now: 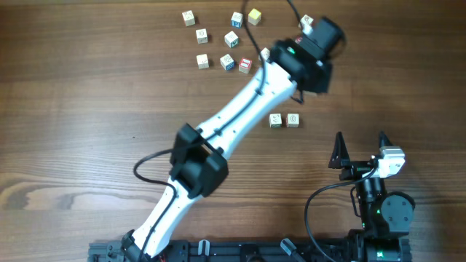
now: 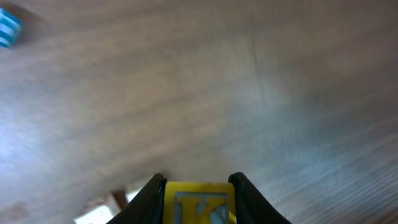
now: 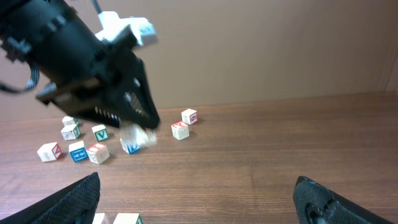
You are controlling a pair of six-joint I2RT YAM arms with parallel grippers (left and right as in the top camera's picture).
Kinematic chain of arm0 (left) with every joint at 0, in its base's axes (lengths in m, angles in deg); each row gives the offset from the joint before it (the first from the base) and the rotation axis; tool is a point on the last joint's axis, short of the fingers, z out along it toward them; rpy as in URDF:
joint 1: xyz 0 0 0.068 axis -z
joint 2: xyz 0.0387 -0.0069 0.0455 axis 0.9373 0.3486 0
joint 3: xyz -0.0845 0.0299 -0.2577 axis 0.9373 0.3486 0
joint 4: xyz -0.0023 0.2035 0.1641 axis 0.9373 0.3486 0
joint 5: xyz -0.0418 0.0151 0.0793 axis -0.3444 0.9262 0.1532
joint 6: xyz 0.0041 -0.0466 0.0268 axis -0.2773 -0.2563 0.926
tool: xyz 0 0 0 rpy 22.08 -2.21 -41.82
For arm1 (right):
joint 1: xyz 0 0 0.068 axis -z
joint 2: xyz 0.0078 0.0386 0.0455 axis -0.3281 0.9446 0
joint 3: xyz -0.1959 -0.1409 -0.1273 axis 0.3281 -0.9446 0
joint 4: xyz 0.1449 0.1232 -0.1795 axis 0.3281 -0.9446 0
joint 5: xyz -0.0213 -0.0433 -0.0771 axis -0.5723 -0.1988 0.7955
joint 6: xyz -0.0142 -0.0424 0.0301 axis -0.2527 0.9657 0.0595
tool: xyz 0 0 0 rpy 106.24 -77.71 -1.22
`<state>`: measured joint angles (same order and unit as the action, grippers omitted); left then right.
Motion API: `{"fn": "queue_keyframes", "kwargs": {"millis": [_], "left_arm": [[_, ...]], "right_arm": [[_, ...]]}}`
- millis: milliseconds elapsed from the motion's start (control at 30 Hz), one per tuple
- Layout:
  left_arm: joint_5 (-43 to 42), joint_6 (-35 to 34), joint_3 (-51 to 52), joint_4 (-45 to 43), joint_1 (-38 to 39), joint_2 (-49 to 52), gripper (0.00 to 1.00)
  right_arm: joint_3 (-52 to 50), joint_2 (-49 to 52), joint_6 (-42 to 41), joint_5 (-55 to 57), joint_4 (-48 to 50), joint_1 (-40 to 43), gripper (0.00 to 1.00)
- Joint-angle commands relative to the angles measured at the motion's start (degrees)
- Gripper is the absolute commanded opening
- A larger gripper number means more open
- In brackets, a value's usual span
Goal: Form a horizontal line
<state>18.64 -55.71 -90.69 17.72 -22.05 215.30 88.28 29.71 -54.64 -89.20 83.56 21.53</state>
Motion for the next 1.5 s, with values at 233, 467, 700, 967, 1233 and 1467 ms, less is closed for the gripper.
{"fn": "queue_keyframes", "kwargs": {"millis": [233, 467, 700, 967, 1233, 1467], "left_arm": [[7.0, -5.1, 10.4, -3.6, 3.0, 0.7, 0.29], [5.3, -5.0, 14.6, -8.5, 3.0, 0.7, 0.35], [5.3, -5.0, 17.4, -10.6, 3.1, 0.7, 0.46], [5.6, -4.3, 17.9, -12.7, 2.8, 0.7, 0.54], [6.8, 1.3, 13.6, -13.2, -2.9, -1.1, 0.64], [6.8, 1.7, 10.7, -7.0, -12.1, -7.3, 0.78]], "right_arm": [[0.0, -0.5, 1.0, 0.4, 0.2, 0.2, 1.0], [0.0, -0.5, 1.0, 0.4, 0.2, 0.2, 1.0], [0.0, -0.5, 1.0, 0.4, 0.2, 0.2, 1.0], [0.0, -0.5, 1.0, 0.4, 0.2, 0.2, 1.0], [0.0, -0.5, 1.0, 0.4, 0.2, 0.2, 1.0], [0.0, -0.5, 1.0, 0.4, 0.2, 0.2, 1.0]]}}
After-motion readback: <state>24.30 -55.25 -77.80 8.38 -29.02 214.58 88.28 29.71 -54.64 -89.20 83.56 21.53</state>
